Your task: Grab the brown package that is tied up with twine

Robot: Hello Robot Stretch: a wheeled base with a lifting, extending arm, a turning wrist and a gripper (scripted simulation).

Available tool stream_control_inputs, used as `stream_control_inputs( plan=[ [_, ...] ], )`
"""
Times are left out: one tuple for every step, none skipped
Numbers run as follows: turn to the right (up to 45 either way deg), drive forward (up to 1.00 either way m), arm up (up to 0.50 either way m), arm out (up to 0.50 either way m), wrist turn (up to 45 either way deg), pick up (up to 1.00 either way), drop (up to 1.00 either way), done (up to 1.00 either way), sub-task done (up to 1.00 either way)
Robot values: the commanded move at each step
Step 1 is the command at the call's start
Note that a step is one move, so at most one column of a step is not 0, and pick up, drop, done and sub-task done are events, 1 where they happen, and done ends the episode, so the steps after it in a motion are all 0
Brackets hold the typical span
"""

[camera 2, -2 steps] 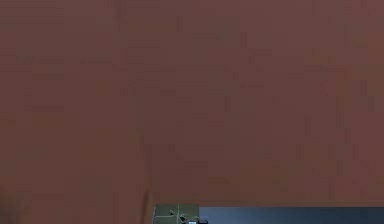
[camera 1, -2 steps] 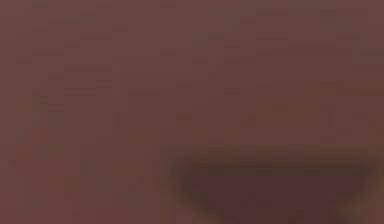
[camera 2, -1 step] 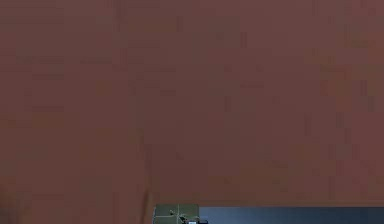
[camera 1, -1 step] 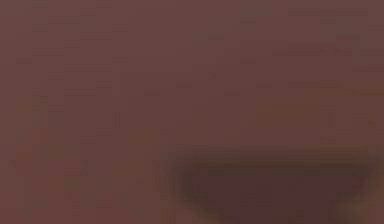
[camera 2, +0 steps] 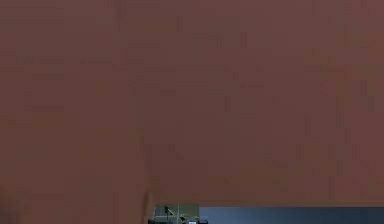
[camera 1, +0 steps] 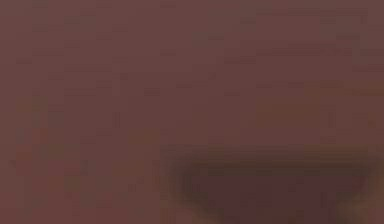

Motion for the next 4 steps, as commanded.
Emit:
stream_control_inputs(
  plan=[
    [0.0, 0.00, 0.00, 0.00, 30.0, 0.00, 0.00, 0.00, 0.00],
    [0.0, 0.00, -0.30, 0.00, 0.0, 0.00, 0.00, 0.00, 0.00],
    [0.0, 0.00, 0.00, 0.00, 0.0, 1.00, 0.00, 0.00, 0.00],
    [0.0, 0.00, 0.10, 0.00, 0.0, 0.00, 0.00, 0.00, 0.00]
  ],
)
